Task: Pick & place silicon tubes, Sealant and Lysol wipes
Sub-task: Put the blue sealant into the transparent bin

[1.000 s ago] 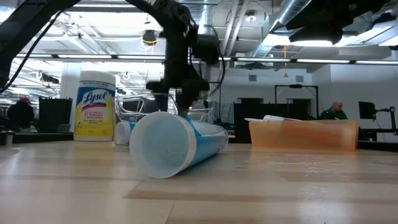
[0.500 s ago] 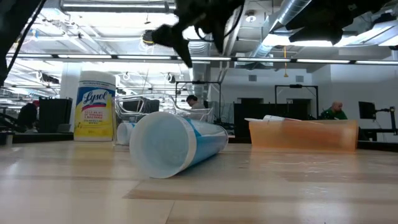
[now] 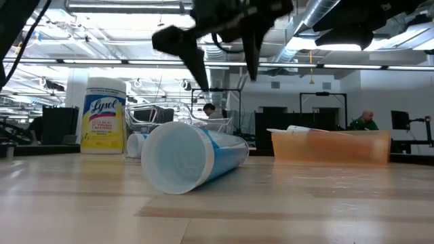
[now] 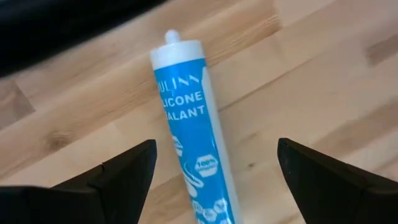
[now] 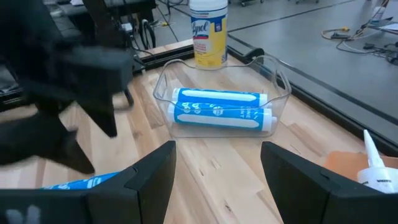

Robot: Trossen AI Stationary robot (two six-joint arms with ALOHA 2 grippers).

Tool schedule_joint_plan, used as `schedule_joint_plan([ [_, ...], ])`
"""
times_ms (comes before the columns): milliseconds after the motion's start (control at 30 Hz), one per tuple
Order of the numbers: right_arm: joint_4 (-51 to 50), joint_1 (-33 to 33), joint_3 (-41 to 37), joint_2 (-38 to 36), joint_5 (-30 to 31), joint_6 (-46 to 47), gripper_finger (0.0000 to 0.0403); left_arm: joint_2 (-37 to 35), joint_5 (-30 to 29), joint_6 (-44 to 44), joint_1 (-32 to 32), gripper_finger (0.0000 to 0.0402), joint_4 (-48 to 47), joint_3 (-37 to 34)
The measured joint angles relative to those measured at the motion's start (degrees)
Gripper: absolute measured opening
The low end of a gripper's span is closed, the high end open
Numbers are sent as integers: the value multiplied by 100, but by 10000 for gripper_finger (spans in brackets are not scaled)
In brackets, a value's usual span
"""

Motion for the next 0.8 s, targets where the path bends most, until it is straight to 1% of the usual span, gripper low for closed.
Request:
schedule_joint_plan([
  [267,-9,139,0,0,-11,0,227,627,64,-21,-27,327,58,0],
  [600,-158,388,0,0,6,46,227,1391,737,4,-36,323,165,0],
  [700,-155,413,0,0,7,47,227,1529,905,123,-36,301,134,37],
  [800,-157,411,0,0,7,46,227,1539,1028,259,-44,257,149,33],
])
